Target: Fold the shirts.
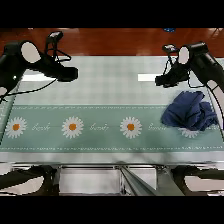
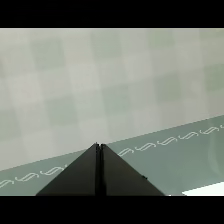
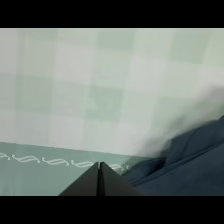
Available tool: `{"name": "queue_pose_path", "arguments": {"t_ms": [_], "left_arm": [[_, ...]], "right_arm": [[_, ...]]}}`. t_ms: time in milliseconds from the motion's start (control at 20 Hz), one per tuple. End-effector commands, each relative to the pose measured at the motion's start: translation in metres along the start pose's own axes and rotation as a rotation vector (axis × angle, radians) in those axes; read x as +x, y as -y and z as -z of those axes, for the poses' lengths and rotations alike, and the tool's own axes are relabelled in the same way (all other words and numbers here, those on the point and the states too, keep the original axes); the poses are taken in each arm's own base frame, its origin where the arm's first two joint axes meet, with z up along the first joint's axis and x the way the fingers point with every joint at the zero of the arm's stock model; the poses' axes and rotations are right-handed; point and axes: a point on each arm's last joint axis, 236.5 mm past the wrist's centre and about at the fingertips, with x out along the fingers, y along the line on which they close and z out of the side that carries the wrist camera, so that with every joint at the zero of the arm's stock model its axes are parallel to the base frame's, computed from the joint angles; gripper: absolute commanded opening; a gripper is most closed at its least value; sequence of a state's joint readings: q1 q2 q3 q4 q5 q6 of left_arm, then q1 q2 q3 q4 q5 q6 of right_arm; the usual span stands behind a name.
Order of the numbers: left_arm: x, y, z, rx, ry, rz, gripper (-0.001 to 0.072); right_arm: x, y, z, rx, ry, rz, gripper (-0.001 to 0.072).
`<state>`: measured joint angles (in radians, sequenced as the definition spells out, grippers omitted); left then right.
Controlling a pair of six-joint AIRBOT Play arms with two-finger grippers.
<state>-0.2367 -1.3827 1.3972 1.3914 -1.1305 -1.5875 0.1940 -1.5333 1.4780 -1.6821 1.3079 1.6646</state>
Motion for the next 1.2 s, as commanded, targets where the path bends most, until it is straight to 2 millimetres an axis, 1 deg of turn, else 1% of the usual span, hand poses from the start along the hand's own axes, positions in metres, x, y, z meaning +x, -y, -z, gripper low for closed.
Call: {"name": "queue_pose_path", "arguments": {"t_ms": [0,50,100,150,200,250,300,350,400,450,500,550,600,650,700,750,800,850,950,1000,1050,1100,1150], "left_arm": [[0.000,0.000,-0.019,0.001,0.080,0.001,0.0023],[-0.001,0.001,-0.027,0.001,0.112,0.002,0.0023],[-0.002,0.001,-0.037,0.001,0.158,0.003,0.0023],[-0.005,0.001,-0.049,0.001,0.208,0.003,0.0023],[-0.007,0.001,-0.060,0.001,0.257,0.004,0.0023],[-0.011,0.002,-0.073,0.001,0.311,0.005,0.0023],[-0.015,0.002,-0.082,0.001,0.353,0.006,0.0024],[-0.018,0.002,-0.088,0.002,0.377,0.007,0.0024],[-0.021,0.002,-0.093,0.002,0.402,0.008,0.0025],[-0.021,0.002,-0.094,0.002,0.405,0.007,0.0078],[-0.020,0.002,-0.092,0.002,0.395,0.007,0.0238],[-0.019,0.002,-0.089,0.002,0.379,0.007,0.0503],[-0.017,0.000,-0.083,0.005,0.352,0.000,0.0510],[-0.014,-0.004,-0.073,-0.003,0.307,-0.005,0.0509],[-0.011,-0.005,-0.062,-0.022,0.257,0.006,0.0509],[-0.009,-0.005,-0.050,-0.043,0.206,0.023,0.0509],[-0.008,-0.007,-0.041,-0.050,0.163,0.026,0.0509],[-0.007,-0.007,-0.030,-0.047,0.117,0.024,0.0509],[-0.003,-0.007,-0.009,-0.046,0.035,0.026,0.0509],[0.001,-0.003,0.001,-0.033,0.003,0.034,0.0508],[0.005,0.005,0.011,0.016,-0.029,0.054,0.0508],[0.010,0.011,0.024,0.064,-0.069,0.065,0.0509],[0.014,0.015,0.036,0.073,-0.104,0.070,0.0509]], "right_arm": [[-0.001,-0.003,-0.023,0.004,0.097,-0.013,0.0027],[-0.002,-0.004,-0.032,0.003,0.134,-0.016,0.0027],[-0.004,-0.002,-0.038,-0.001,0.159,-0.008,0.0060],[-0.007,0.006,-0.041,-0.012,0.171,0.025,0.0203],[-0.012,0.016,-0.042,-0.022,0.172,0.067,0.0394],[-0.020,0.028,-0.040,-0.033,0.166,0.117,0.0411],[-0.032,0.044,-0.035,-0.047,0.157,0.182,0.0411],[-0.046,0.061,-0.029,-0.067,0.150,0.250,0.0411],[-0.066,0.080,-0.022,-0.061,0.151,0.313,0.0411],[-0.084,0.095,-0.014,-0.012,0.168,0.328,0.0411],[-0.101,0.111,-0.002,0.073,0.192,0.330,0.0411],[-0.113,0.125,0.013,0.148,0.211,0.327,0.0411],[-0.120,0.138,0.033,0.207,0.227,0.331,0.0411],[-0.123,0.148,0.054,0.261,0.237,0.337,0.0411],[-0.120,0.153,0.080,0.321,0.237,0.334,0.0411],[-0.113,0.153,0.106,0.365,0.226,0.322,0.0411],[-0.101,0.150,0.128,0.406,0.212,0.305,0.0411],[-0.085,0.141,0.149,0.440,0.194,0.270,0.0410],[-0.051,0.116,0.178,0.486,0.157,0.190,0.0410],[-0.034,0.109,0.191,0.506,0.127,0.175,0.0410],[-0.019,0.106,0.202,0.520,0.096,0.172,0.0410],[-0.005,0.103,0.210,0.530,0.077,0.170,0.0410],[0.006,0.101,0.212,0.532,0.065,0.165,0.0410]]}}
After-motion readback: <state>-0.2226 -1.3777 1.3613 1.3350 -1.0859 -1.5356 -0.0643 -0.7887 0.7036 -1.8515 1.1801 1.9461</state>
